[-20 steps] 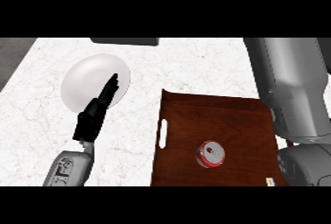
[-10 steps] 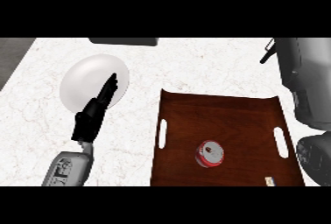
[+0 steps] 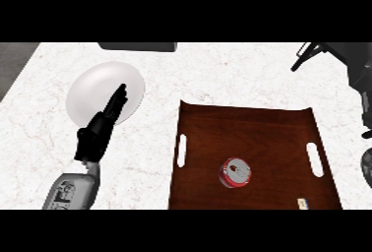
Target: Pick the croissant from the tray and place it in the tiered shelf
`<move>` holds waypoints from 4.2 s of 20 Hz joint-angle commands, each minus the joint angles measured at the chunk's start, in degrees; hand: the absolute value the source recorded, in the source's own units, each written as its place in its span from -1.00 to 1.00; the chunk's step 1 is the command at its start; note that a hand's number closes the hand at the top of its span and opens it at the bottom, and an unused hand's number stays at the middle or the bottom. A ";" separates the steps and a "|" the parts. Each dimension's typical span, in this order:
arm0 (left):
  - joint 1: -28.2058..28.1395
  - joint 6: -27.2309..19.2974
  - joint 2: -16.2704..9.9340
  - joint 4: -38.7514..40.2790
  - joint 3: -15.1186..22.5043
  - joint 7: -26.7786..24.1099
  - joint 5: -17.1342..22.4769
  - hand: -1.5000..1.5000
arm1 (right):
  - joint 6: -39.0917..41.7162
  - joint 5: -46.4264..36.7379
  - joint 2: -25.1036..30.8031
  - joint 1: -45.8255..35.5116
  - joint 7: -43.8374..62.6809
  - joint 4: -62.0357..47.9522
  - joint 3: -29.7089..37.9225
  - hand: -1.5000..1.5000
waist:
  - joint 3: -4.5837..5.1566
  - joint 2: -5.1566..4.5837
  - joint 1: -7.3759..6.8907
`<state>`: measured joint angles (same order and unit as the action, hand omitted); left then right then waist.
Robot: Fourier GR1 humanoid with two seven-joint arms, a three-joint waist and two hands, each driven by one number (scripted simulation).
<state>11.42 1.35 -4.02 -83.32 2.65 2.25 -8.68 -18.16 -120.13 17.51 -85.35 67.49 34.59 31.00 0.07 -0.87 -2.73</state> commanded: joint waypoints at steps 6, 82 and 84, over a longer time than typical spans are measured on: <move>-0.25 0.46 -0.04 0.09 -0.04 -0.69 0.13 0.00 | -2.01 -2.62 5.43 0.04 5.13 -6.35 1.98 1.00 | -0.03 -0.13 0.34; -4.79 -0.60 -1.53 0.78 -4.06 -1.72 0.44 0.00 | -1.22 -4.14 -14.41 14.16 -1.77 60.42 17.47 -1.00 | 0.05 3.27 6.97; -4.92 -0.32 -1.57 0.76 -4.52 -0.98 1.12 0.00 | 3.12 -3.33 -17.15 13.98 -3.25 65.21 16.89 -1.00 | 0.06 3.56 6.85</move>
<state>7.05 0.84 -5.10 -82.80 -0.91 1.27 -8.21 -26.78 -123.66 5.63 -72.61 63.55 90.34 48.90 0.12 2.27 3.62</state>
